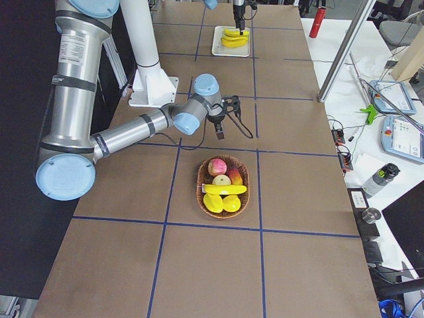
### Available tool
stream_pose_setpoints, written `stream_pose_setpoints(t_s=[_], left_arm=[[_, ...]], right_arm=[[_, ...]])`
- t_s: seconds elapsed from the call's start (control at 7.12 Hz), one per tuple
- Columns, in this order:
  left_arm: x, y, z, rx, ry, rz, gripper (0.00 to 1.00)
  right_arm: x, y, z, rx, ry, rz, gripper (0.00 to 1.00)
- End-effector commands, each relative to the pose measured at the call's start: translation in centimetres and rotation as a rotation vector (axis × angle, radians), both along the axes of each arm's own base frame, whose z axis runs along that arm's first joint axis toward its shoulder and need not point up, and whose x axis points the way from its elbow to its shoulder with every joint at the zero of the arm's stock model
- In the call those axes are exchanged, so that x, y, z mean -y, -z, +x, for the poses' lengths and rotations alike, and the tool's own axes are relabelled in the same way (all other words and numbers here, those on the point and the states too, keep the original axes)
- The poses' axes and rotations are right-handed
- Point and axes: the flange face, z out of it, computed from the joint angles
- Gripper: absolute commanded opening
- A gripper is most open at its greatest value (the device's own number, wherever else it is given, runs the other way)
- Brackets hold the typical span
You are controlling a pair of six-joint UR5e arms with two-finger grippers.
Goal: Transfer all bananas from basket to plate
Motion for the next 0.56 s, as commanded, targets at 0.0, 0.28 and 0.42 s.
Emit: stream_pose_setpoints(t_s=[0.0, 0.28, 0.42], left_arm=[[-0.7, 3.0, 2.3, -0.037, 0.02, -0.032, 1.0], [-0.8, 3.1, 2.3, -0.04, 0.024, -0.036, 1.0], [-0.8, 3.1, 2.4, -0.039, 0.024, -0.036, 1.0]], right_arm=[[-0.5, -6.4, 5.2, 0.0, 0.038, -0.056, 1.0], [-0.3, -12.3, 5.8, -0.011, 0.033, -0.185, 1.0], [0.4, -13.9, 5.4, -0.02, 0.031, -0.214, 1.0]])
